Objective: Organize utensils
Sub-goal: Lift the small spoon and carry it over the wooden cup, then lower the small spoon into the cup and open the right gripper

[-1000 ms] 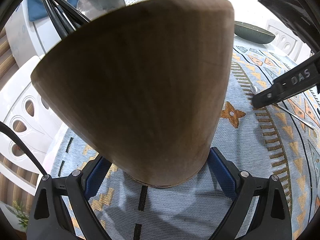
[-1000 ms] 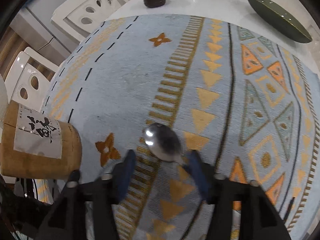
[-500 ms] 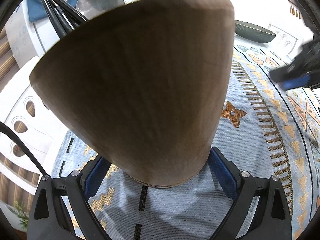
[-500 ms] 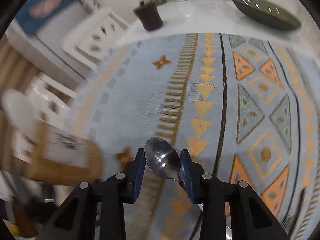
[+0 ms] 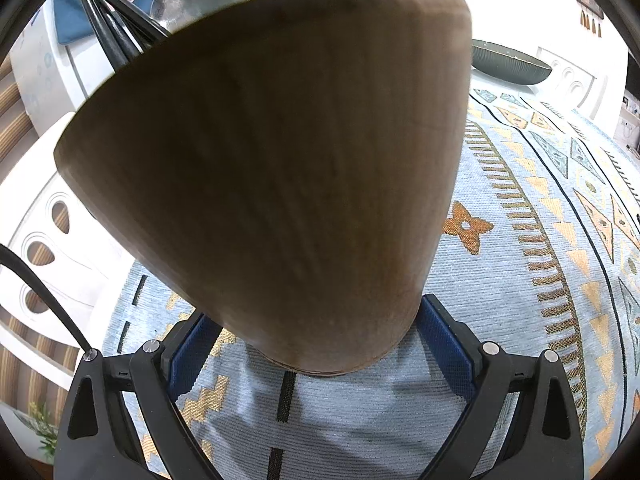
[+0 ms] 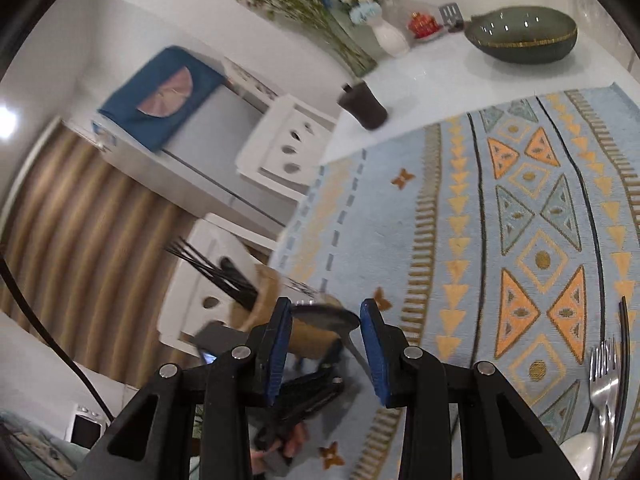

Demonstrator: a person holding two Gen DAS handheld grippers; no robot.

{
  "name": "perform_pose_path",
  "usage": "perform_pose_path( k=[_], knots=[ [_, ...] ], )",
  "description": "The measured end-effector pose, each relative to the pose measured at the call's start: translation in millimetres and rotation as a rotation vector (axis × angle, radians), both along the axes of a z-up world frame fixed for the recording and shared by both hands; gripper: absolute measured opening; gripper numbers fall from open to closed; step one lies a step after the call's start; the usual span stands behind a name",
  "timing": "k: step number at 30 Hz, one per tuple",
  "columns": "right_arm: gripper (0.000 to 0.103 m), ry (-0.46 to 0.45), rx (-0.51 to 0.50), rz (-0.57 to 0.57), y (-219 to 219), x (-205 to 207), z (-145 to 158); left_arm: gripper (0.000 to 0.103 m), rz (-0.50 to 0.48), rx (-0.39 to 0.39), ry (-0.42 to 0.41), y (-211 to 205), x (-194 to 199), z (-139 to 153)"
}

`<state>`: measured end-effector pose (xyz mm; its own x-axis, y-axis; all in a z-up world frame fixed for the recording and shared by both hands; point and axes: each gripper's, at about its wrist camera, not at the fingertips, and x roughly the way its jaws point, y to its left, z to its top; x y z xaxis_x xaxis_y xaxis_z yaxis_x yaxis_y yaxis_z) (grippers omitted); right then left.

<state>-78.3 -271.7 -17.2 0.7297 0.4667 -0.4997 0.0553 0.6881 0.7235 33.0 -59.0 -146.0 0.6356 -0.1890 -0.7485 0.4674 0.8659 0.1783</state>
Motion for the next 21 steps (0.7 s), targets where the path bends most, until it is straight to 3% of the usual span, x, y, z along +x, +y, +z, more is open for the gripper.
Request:
perform_pose_path(
  k=[13,16,21],
  knots=[
    [0.034,-0.284,0.052,0.009,27.0,26.1,126.1,0.097,0.000,-0.003,0.002,-0.6,0.1,-0.1],
    [0.034,-0.290,0.035,0.044,47.5,38.9,136.7,0.097,0.000,-0.004,0.003,-0.8,0.0,-0.1],
    [0.034,-0.242,-0.009,0.070,72.0,57.7,128.1,0.097,-0.001,-0.007,0.004,-1.2,-0.1,0.7]
  ],
)
